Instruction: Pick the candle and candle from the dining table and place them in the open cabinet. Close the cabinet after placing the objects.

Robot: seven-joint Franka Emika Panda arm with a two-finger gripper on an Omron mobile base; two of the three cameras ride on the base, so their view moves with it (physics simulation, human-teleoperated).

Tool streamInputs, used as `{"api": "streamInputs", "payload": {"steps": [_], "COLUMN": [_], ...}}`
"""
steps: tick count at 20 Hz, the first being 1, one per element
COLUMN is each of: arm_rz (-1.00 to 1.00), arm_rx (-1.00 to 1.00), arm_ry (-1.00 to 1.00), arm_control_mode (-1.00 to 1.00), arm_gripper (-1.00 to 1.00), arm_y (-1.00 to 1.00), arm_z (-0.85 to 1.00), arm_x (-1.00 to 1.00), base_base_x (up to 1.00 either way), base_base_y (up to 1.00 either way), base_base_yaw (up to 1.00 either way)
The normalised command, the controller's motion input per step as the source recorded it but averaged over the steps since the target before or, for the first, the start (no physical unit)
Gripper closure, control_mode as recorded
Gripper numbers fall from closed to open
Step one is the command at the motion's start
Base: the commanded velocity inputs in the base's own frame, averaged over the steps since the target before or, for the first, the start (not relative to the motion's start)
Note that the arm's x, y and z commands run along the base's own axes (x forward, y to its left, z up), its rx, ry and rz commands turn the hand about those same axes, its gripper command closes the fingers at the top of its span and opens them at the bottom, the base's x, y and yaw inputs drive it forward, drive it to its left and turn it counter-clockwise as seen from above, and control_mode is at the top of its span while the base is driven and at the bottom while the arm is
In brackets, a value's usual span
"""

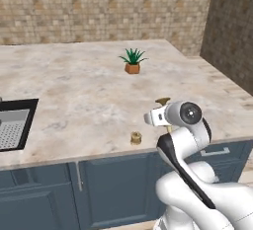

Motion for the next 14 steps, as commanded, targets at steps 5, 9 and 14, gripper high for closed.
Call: {"api": "streamInputs", "payload": {"steps": [5, 9, 14], "arm_rz": [0.0, 0.0, 0.0], "arm_rx": [0.0, 0.0, 0.0], "arm_ry": [0.0, 0.0, 0.0], "arm_control_mode": [1.0, 1.0, 1.0], "arm_gripper": [1.0, 1.0, 1.0], "arm_y": [0.0, 0.0, 0.0], "arm_z": [0.0, 0.0, 0.0], "arm_x": [0.0, 0.0, 0.0], "base_base_x": [-0.83, -0.49, -0.2], "base_base_y": [0.05, 0.14, 0.26], "base_base_yaw": [0.12, 0.25, 0.51]}}
